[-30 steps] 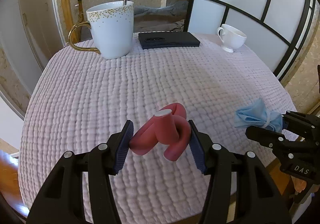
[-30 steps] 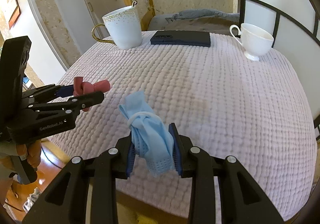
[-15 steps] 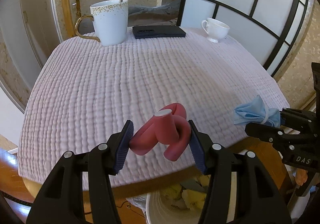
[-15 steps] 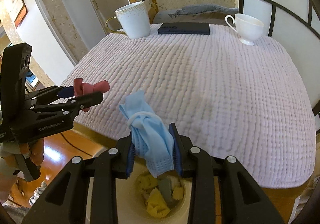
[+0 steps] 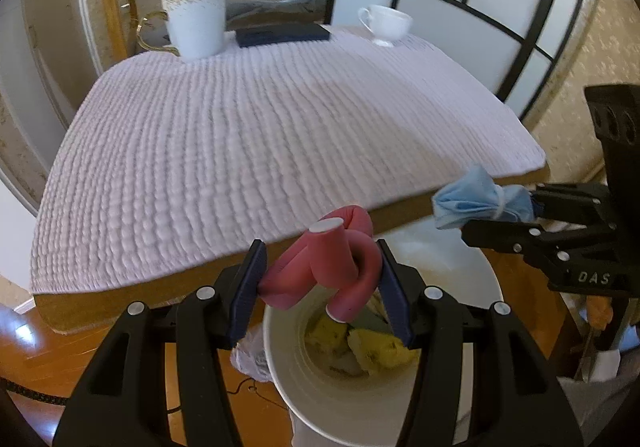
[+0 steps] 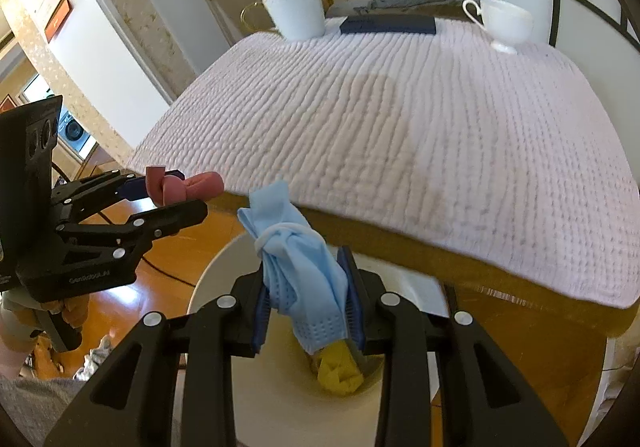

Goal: Collect trash
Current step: 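Lift the roller and mask and carry both tools over the white bin, then open the left tool to drop the roller while the right tool releases the mask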

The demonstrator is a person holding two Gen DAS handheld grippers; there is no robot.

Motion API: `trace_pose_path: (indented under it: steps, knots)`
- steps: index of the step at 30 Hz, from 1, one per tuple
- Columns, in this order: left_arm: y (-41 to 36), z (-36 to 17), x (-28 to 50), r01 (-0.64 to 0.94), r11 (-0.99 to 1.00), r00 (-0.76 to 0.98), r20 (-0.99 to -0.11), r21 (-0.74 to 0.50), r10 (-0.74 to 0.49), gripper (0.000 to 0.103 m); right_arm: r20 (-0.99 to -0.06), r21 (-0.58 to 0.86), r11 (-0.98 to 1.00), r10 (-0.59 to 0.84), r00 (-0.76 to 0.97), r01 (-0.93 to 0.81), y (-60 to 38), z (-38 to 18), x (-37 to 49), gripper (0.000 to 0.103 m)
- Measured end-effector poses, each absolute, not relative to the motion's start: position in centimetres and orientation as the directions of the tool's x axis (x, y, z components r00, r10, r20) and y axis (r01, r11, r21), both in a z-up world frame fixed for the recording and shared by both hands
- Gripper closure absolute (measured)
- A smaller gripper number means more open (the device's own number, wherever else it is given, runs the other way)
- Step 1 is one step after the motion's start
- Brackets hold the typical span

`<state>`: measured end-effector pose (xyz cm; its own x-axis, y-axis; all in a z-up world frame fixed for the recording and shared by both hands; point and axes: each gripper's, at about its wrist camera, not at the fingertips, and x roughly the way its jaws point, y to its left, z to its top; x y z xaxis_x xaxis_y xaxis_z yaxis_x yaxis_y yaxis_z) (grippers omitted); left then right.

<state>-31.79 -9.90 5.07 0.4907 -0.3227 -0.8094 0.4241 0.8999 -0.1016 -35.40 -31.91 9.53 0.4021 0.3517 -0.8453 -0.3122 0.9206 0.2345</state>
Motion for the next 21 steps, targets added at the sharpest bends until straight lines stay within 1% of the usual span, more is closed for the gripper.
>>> trace_pose_path:
  steps: [9, 21]
  knots:
    - [-11.0, 2.8, -34.0, 0.479, 0.873, 0.429, -0.844, -0.09, -0.322, 0.048, -0.877, 0.228, 0.926, 0.33, 0.349, -0.302, -31.7, 7.6, -37.8, 0.072]
    - [-12.5, -1.4, -33.8, 0.511, 0.856, 0.346, -0.893, -0.077, -0.287, 0.048, -0.913, 0.197, 0.933, 0.286, 0.29, -0.3, -31.4, 3.7, -38.9, 0.072]
